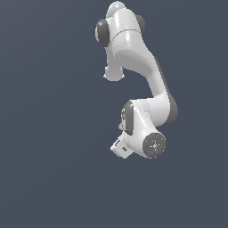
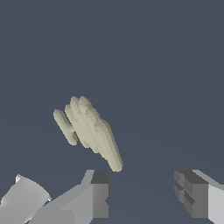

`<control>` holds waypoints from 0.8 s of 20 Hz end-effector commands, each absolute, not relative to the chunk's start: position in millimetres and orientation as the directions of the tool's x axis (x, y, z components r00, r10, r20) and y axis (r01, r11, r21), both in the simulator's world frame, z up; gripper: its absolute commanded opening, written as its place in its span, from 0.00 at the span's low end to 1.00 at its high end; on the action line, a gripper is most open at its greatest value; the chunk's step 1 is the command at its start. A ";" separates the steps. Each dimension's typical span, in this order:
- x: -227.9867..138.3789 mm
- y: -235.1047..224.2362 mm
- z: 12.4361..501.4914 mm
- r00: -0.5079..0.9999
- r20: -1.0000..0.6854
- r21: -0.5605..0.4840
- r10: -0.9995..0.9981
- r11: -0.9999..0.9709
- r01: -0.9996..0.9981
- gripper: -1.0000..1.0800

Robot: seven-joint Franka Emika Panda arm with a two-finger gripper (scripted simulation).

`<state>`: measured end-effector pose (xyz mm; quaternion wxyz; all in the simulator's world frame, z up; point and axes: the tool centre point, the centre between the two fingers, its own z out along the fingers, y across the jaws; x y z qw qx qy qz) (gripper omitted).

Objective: Pick up the object and move it to a goal position.

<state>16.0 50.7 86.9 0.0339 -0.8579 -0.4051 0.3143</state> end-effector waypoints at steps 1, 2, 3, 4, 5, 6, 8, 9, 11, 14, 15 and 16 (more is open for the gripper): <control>13.6 55.2 81.2 0.404 -0.530 -0.348 0.746 -0.626 0.698 0.62; 12.5 57.0 78.9 0.375 -0.536 -0.362 0.756 -0.608 0.707 0.62; 11.4 58.7 76.7 0.347 -0.542 -0.376 0.766 -0.590 0.715 0.62; 10.2 60.3 74.6 0.319 -0.547 -0.390 0.774 -0.573 0.721 0.62; 9.0 61.9 72.6 0.293 -0.551 -0.403 0.782 -0.556 0.727 0.62; 7.8 63.3 70.7 0.266 -0.554 -0.415 0.789 -0.539 0.733 0.62; 5.4 66.1 67.1 0.216 -0.560 -0.439 0.800 -0.508 0.741 0.62; 4.1 67.3 65.5 0.192 -0.562 -0.451 0.805 -0.493 0.744 0.62; 1.7 69.7 62.4 0.146 -0.565 -0.473 0.812 -0.463 0.749 0.62; -1.9 72.8 58.2 0.082 -0.567 -0.503 0.820 -0.423 0.753 0.62; -3.1 73.7 57.0 0.062 -0.567 -0.512 0.822 -0.411 0.754 0.62; -4.2 74.6 55.8 0.043 -0.566 -0.521 0.823 -0.399 0.755 0.62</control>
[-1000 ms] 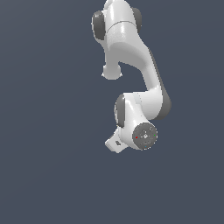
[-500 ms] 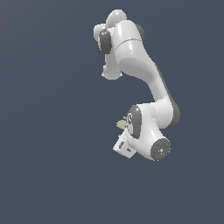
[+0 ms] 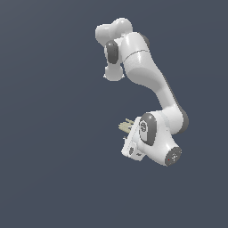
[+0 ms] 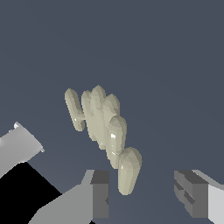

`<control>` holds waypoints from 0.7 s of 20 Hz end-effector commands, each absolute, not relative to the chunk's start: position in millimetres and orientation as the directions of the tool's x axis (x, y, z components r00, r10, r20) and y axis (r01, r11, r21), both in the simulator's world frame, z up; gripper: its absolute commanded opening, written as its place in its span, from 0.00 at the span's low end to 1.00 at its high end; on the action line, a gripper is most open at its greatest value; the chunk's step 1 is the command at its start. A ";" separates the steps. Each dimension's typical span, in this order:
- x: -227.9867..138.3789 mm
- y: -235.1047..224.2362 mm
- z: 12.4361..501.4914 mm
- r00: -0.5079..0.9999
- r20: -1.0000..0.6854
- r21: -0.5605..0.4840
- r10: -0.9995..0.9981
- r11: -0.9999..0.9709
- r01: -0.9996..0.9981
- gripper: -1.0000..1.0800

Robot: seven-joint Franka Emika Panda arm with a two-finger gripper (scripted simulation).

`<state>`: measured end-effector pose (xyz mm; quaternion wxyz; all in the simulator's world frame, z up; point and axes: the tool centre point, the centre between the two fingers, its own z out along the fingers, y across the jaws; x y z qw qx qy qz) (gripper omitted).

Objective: Pick up the object and move it to a goal position.

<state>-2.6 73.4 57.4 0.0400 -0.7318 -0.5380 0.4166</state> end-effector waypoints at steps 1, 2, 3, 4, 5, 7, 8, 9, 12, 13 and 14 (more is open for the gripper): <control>-5.4 75.4 54.6 0.024 -0.566 -0.530 0.824 -0.386 0.755 0.62; -6.6 76.2 53.4 0.005 -0.565 -0.539 0.825 -0.374 0.755 0.62; -7.8 77.0 52.3 -0.013 -0.565 -0.547 0.825 -0.362 0.754 0.62; -8.9 77.7 51.3 -0.031 -0.564 -0.556 0.825 -0.351 0.754 0.62; -10.0 78.4 50.3 -0.047 -0.563 -0.563 0.825 -0.341 0.753 0.62; -11.9 79.4 48.7 -0.075 -0.560 -0.575 0.825 -0.323 0.751 0.62; -12.7 79.8 48.0 -0.086 -0.559 -0.581 0.824 -0.315 0.751 0.62; -13.4 80.2 47.5 -0.096 -0.558 -0.585 0.824 -0.309 0.750 0.62; -15.1 80.8 46.3 -0.117 -0.556 -0.594 0.823 -0.295 0.749 0.62; -15.4 80.9 46.1 -0.120 -0.556 -0.595 0.823 -0.293 0.748 0.62; -15.6 80.9 46.0 -0.122 -0.555 -0.596 0.823 -0.292 0.748 0.62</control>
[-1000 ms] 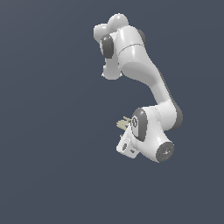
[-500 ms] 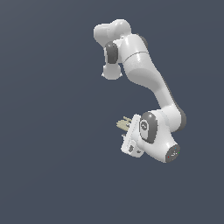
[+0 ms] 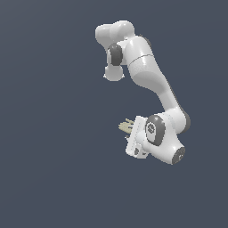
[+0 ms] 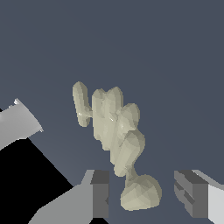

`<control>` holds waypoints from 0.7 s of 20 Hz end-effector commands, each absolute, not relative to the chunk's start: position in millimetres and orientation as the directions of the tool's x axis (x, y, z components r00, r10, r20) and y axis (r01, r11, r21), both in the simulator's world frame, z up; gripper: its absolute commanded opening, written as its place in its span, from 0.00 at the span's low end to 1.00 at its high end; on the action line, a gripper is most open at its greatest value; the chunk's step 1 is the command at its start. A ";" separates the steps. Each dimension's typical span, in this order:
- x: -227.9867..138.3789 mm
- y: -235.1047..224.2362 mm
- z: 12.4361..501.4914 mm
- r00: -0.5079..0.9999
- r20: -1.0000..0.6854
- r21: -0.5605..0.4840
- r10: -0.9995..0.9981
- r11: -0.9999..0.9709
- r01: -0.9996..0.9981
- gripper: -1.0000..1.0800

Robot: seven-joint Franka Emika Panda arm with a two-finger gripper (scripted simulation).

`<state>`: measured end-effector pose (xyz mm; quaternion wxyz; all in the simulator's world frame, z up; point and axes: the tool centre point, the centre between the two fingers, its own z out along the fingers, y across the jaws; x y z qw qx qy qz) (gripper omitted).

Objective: Pick up the object and move it to a goal position.

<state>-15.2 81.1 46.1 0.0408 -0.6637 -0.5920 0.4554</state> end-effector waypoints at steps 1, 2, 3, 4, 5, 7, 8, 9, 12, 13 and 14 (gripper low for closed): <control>-15.6 81.0 45.9 -0.122 -0.555 -0.596 0.823 -0.291 0.748 0.62; -15.6 81.0 45.9 -0.122 -0.555 -0.596 0.823 -0.291 0.748 0.00; -15.6 81.0 45.9 -0.122 -0.555 -0.596 0.823 -0.291 0.748 0.00; -15.6 81.0 45.9 -0.122 -0.555 -0.596 0.823 -0.291 0.748 0.00; -15.6 81.0 45.9 -0.122 -0.555 -0.596 0.823 -0.291 0.748 0.00; -15.6 81.0 45.9 -0.122 -0.555 -0.596 0.823 -0.291 0.748 0.00; -15.6 81.0 45.9 -0.122 -0.555 -0.596 0.823 -0.291 0.748 0.00; -15.6 81.0 45.9 -0.122 -0.555 -0.596 0.823 -0.291 0.748 0.00; -15.6 81.0 46.0 -0.122 -0.555 -0.596 0.823 -0.291 0.748 0.00; -15.6 81.0 46.1 -0.122 -0.555 -0.596 0.823 -0.291 0.749 0.00; -15.5 81.1 46.2 -0.122 -0.555 -0.595 0.823 -0.291 0.749 0.00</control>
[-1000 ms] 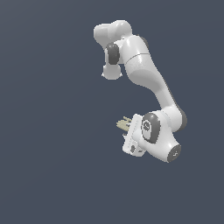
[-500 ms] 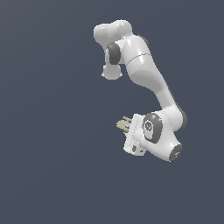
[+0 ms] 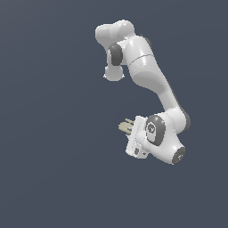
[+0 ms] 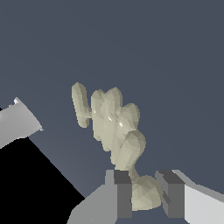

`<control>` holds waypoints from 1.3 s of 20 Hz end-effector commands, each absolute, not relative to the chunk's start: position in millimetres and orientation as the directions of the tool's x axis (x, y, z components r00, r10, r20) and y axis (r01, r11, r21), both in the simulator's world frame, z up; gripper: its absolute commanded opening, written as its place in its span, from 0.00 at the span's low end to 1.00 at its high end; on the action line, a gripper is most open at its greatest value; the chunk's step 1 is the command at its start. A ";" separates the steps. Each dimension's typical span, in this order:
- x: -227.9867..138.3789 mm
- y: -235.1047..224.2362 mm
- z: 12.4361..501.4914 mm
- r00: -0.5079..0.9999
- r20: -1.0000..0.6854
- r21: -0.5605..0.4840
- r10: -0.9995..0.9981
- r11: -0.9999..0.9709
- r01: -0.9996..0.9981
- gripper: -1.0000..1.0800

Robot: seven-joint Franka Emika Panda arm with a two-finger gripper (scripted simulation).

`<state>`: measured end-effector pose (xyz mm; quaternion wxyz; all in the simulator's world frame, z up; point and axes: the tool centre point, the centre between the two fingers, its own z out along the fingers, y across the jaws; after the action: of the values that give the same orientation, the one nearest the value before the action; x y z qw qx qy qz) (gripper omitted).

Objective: Pick up the object and move it to a goal position.

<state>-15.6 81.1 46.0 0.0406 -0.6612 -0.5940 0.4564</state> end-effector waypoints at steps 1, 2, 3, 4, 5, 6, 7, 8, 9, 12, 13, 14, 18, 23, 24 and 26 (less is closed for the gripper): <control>-15.4 81.3 46.5 -0.122 -0.555 -0.594 0.823 -0.290 0.750 0.00; -15.2 81.7 46.9 -0.122 -0.555 -0.593 0.823 -0.289 0.752 0.00; -15.0 82.0 47.4 -0.121 -0.555 -0.591 0.823 -0.288 0.753 0.00; -14.7 82.5 48.0 -0.121 -0.555 -0.589 0.823 -0.286 0.756 0.00; -14.3 83.1 48.8 -0.120 -0.554 -0.586 0.824 -0.284 0.758 0.00; -13.9 83.7 49.7 -0.119 -0.554 -0.583 0.824 -0.282 0.762 0.00; -13.5 84.5 50.7 -0.118 -0.554 -0.580 0.824 -0.280 0.765 0.00; -12.9 85.4 51.9 -0.117 -0.553 -0.575 0.825 -0.277 0.770 0.00; -12.3 86.4 53.2 -0.116 -0.553 -0.570 0.825 -0.273 0.775 0.00; -10.2 90.3 58.5 -0.112 -0.551 -0.552 0.827 -0.261 0.792 0.00; -9.3 91.9 60.6 -0.110 -0.550 -0.544 0.828 -0.255 0.799 0.00; -8.5 93.6 63.0 -0.108 -0.549 -0.535 0.829 -0.250 0.807 0.00; -4.5 102.2 75.1 -0.098 -0.544 -0.490 0.833 -0.220 0.843 0.00; -0.1 115.1 93.9 -0.085 -0.535 -0.418 0.840 -0.176 0.891 0.00; 0.6 117.8 98.0 -0.082 -0.533 -0.402 0.842 -0.166 0.900 0.00; 1.7 123.3 106.4 -0.077 -0.529 -0.369 0.845 -0.147 0.918 0.00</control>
<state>1.0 119.1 99.9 -0.0442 -0.6764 -0.6457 0.3515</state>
